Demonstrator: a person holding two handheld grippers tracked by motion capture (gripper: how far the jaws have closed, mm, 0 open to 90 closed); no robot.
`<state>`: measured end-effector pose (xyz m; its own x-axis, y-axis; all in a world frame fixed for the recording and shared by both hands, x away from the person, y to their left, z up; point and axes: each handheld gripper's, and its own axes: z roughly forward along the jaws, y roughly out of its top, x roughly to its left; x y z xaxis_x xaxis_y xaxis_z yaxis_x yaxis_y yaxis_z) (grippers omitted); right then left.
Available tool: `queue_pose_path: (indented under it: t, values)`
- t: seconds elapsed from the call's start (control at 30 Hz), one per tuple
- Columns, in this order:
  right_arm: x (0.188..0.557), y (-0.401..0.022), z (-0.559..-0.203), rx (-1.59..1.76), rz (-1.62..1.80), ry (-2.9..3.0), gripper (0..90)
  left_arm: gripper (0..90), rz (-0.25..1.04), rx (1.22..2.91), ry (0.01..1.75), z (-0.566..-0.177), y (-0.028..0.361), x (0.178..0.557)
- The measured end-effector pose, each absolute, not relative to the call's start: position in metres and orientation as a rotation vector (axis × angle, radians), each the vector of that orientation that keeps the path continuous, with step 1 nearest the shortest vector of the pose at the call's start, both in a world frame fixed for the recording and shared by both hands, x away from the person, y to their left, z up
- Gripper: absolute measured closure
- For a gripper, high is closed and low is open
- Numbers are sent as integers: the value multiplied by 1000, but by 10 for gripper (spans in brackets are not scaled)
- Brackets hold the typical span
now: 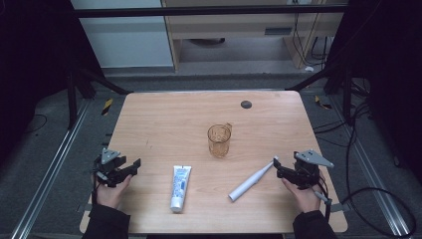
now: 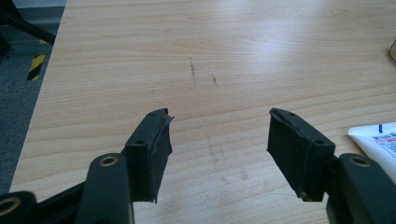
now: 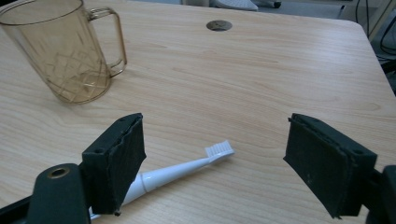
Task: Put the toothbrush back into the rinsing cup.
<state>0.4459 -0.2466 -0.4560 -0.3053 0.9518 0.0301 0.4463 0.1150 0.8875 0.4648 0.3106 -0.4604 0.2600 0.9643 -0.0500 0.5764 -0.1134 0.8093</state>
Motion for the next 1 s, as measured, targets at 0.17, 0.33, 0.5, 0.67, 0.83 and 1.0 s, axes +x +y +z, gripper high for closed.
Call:
queue_pose_path:
  t: [0.17, 0.33, 0.5, 0.67, 0.83, 1.0]
  values:
    - [442, -239, -452, 1315, 1155, 1876, 230, 449, 646, 1797, 1406, -463, 309, 464]
    - [435, -228, -449, 1275, 1184, 1945, 331, 493, 659, 1811, 1397, -464, 307, 463]
    - [432, -213, -448, 1244, 1215, 2034, 434, 512, 650, 1822, 1396, -466, 306, 464]
    - [431, -201, -450, 1219, 1209, 2107, 530, 522, 659, 1833, 1394, -467, 305, 464]
    - [430, -187, -455, 1210, 1198, 2175, 647, 535, 665, 1840, 1396, -467, 304, 464]
    - [430, -179, -457, 1195, 1198, 2206, 725, 545, 656, 1849, 1401, -468, 303, 465]
